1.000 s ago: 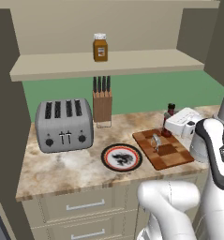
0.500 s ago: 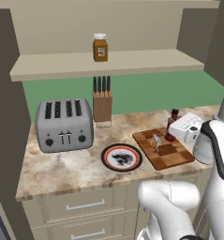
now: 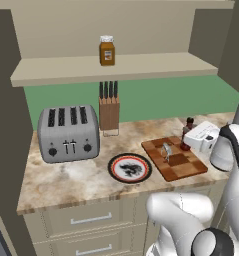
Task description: Pick the fish from the plate and place it on the cutting board. Then pick the condiment bottle from the cabinet and place it next to the cutting board.
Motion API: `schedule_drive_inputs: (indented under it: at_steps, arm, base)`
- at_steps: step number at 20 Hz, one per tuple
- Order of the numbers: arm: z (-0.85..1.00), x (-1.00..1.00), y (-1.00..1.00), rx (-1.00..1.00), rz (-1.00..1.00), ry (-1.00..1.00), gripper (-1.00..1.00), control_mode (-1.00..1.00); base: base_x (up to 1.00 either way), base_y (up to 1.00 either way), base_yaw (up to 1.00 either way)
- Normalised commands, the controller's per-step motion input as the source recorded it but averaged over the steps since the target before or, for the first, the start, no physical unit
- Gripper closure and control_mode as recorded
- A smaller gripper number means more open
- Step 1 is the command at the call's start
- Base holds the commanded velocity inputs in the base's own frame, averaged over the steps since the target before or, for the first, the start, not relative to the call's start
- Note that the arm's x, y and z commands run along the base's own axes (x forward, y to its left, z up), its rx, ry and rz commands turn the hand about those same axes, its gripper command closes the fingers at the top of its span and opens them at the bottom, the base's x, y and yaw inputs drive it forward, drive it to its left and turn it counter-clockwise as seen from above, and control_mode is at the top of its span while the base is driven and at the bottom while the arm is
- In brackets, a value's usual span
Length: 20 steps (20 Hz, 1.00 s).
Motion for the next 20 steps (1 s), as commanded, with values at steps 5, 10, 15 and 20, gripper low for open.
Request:
schedule_drive_inputs:
  at_steps: [5,10,15,20]
  arm:
    - [-0.11,0.12,-0.23,-0.05,0.0,0.0,1.0,-1.0]
    - [-0.11,0.1,-0.08,-0.09,0.03,-0.04,1.0,-1.0]
    - [-0.11,0.0,-0.1,-0.1,0.01,-0.08,1.0,-1.0]
    - [-0.15,0.0,-0.1,-0.08,0.01,-0.07,1.0,-1.0]
  base:
    - [0.0,0.0,0.0]
    - [0.0,0.0,0.0]
    - [0.0,0.0,0.0]
    - [0.0,0.0,0.0]
